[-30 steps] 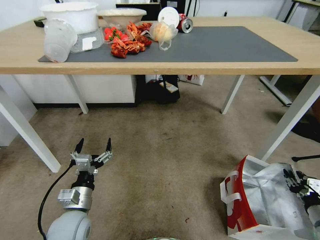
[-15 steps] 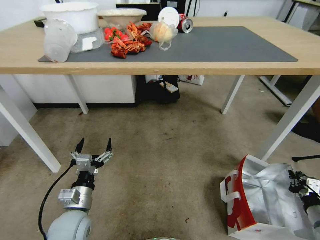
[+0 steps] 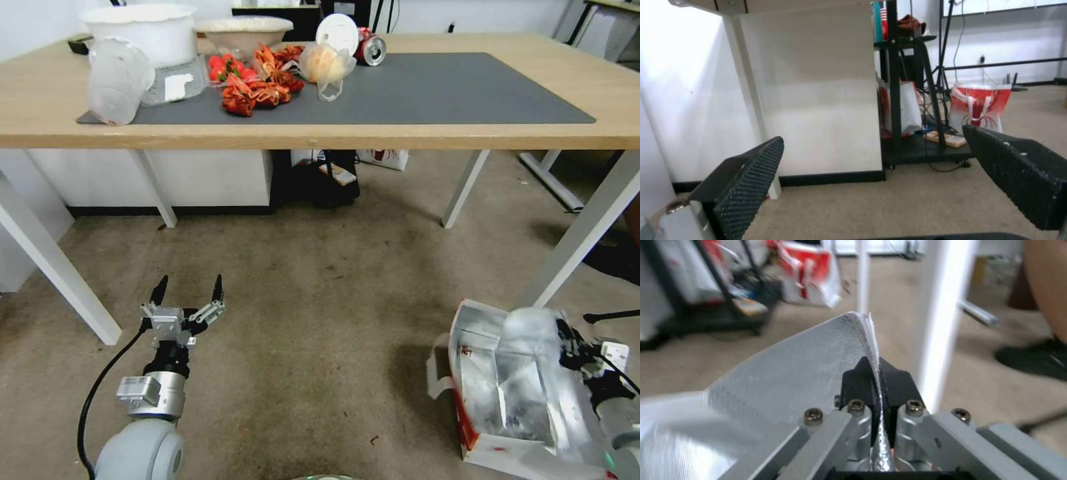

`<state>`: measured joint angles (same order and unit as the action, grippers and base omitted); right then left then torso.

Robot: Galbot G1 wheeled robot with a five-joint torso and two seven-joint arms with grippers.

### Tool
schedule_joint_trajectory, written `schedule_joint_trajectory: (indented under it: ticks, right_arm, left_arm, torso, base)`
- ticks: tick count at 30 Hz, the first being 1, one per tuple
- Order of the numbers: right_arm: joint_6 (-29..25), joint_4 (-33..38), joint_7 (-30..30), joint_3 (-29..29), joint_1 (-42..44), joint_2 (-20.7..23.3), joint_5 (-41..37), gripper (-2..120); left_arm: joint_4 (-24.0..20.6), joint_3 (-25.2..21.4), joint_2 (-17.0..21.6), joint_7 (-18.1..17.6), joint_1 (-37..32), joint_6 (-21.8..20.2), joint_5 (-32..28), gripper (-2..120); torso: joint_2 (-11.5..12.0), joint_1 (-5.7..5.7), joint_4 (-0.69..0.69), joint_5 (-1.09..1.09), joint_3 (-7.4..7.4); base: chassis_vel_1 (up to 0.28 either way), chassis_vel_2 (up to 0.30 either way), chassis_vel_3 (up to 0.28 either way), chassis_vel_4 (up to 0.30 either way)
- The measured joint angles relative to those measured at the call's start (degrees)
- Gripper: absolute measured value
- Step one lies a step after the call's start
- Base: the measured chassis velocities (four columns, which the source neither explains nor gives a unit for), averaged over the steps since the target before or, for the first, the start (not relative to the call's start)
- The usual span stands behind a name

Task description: Pick up the food delivery bag from the floor and place it on the table.

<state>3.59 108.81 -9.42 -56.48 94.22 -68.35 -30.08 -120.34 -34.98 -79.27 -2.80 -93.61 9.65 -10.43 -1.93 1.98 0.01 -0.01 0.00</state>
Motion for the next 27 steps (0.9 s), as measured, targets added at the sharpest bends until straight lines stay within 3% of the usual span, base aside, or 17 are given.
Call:
schedule_joint_trajectory:
  ticks: [17, 21, 27]
  right_arm:
    - [1.2, 15.4, -4.8, 3.5, 1.0, 2.5, -2.3, 0]
    - [0.7, 17.0, -7.3, 3.6, 0.9, 3.5, -4.5, 0]
    - [-2.6, 17.8, -16.2, 2.3, 0.5, 5.3, -9.9, 0]
  left_arm:
    - [0.1, -0.6, 0.1, 0.0, 0.3, -0.1, -1.2, 100]
    - [-0.2, -0.6, 0.2, 0.0, 0.3, -0.6, -2.3, 100]
    - [-0.6, -1.2, 0.6, 0.9, 0.6, -0.6, -4.1, 100]
  torso:
    - [0.0, 0.0, -0.01, 0.01, 0.0]
    - [0.0, 0.0, -0.01, 0.02, 0.0]
    - [0.0, 0.0, -0.01, 0.01, 0.0]
  base:
    - [0.0, 0.0, 0.0, 0.0]
    - [0.0, 0.0, 0.0, 0.0]
    - [0.0, 0.0, 0.0, 0.0]
